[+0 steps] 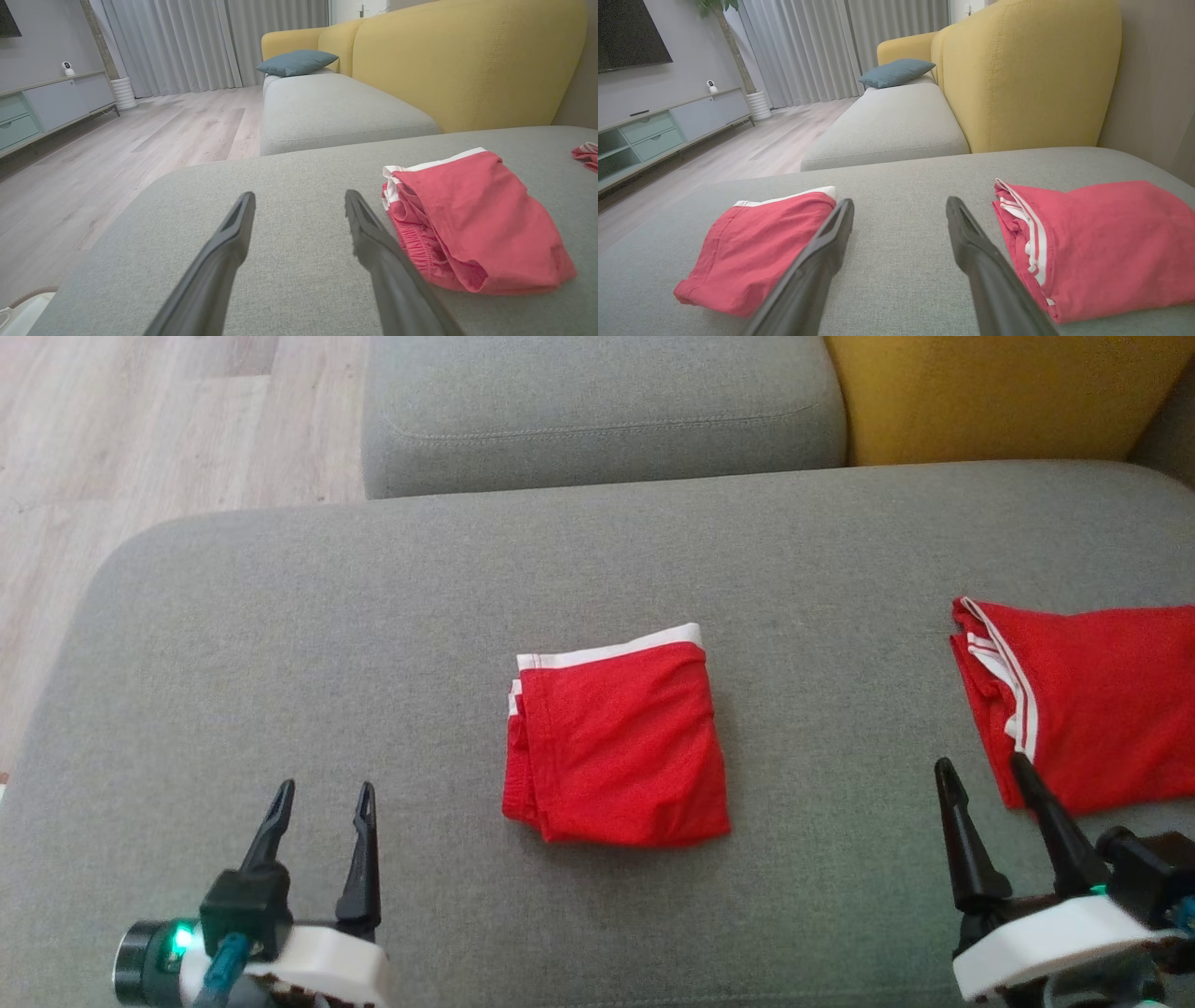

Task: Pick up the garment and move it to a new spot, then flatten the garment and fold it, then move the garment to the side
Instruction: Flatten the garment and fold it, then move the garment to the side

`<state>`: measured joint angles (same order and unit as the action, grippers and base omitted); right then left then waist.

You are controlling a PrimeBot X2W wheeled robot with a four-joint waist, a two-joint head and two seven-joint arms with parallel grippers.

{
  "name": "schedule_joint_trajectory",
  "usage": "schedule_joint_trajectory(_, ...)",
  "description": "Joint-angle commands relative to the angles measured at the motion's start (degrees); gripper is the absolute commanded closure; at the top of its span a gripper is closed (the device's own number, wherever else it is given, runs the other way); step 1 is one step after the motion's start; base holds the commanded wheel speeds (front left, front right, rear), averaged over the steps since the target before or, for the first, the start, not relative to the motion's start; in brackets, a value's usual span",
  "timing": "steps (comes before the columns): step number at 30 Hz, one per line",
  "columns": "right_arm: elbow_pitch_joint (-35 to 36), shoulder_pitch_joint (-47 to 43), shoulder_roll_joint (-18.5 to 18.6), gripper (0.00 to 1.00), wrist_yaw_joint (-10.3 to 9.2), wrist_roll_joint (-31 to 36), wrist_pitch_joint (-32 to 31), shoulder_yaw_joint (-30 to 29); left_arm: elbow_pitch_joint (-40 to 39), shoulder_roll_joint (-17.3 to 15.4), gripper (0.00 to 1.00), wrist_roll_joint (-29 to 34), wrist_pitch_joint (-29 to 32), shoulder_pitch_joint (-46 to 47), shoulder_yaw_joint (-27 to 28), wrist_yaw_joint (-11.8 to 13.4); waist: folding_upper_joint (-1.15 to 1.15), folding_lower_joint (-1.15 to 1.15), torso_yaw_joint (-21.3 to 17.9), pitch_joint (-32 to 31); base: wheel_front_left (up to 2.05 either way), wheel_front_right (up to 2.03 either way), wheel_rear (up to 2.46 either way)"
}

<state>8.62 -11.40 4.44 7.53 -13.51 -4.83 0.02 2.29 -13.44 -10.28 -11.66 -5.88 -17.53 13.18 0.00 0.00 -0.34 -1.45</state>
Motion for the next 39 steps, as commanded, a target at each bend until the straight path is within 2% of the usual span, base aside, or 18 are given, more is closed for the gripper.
schedule_joint_trajectory(1,2.41,1.81,0.61,0.0,-0.04,0.47,-0.23,1.33,-1.53,-1.09,0.0,-0.15,-0.18,2.31,2.21,0.43,0.0,0.0,0.06,0.04,0.0,0.0,0.0)
schedule_joint_trajectory(11,1.69,2.49,0.84,0.0,-0.04,0.72,-1.04,1.36,-1.65,-1.5,0.0,0.0,-0.23,4.42,1.75,0.26,0.0,0.0,1.23,1.13,0.0,0.0,0.0)
schedule_joint_trajectory(16,-1.52,6.11,1.72,0.0,-0.04,-0.06,-2.1,3.7,-1.85,-1.31,0.0,0.24,-0.59,7.05,1.41,0.05,0.0,0.0,2.73,3.97,0.0,0.0,0.0)
schedule_joint_trajectory(22,-10.7,14.22,2.4,0.0,-0.04,-2.13,-2.14,9.07,-1.65,0.03,0.0,0.36,-1.63,10.95,0.59,-0.37,0.0,0.0,5.82,8.06,0.0,0.0,0.0)
schedule_joint_trajectory(27,-21.57,21.4,1.94,0.0,-0.04,-4.14,-2.1,12.93,-1.24,1.66,0.0,0.74,-2.51,13.47,-0.92,-1.0,0.0,0.0,8.63,10.35,0.0,0.0,0.0)
schedule_joint_trajectory(33,-31.69,26.63,1.48,0.0,-0.04,-5.64,-2.1,14.28,-0.37,3.09,0.0,0.84,-3.05,14.98,-1.95,-1.62,0.0,0.0,10.66,11.36,0.0,0.0,0.0)
schedule_joint_trajectory(36,-36.97,28.33,0.92,0.0,-0.04,-6.61,-4.02,14.8,0.03,3.51,0.0,0.97,-3.2,15.15,-2.18,-1.77,0.0,0.0,11.15,11.46,0.0,0.0,0.0)
schedule_joint_trajectory(37,-38.27,28.76,0.73,0.24,-0.04,-7.13,-4.77,15.22,0.12,3.61,0.0,1.0,-3.23,15.18,-2.23,-1.82,0.0,0.0,11.26,11.49,0.0,0.0,0.0)
schedule_joint_trajectory(38,-39.21,29.22,0.6,0.59,-0.04,-7.56,-5.19,15.65,0.19,3.69,0.0,1.03,-3.25,15.19,-2.25,-1.87,0.0,0.0,11.29,11.52,0.0,0.0,0.0)
schedule_joint_trajectory(39,-39.84,29.65,0.51,1.0,-0.04,-7.98,-5.3,16.1,0.24,3.74,0.0,1.06,-3.27,15.17,-2.24,-1.89,0.0,0.0,11.25,11.53,0.0,0.0,0.0)
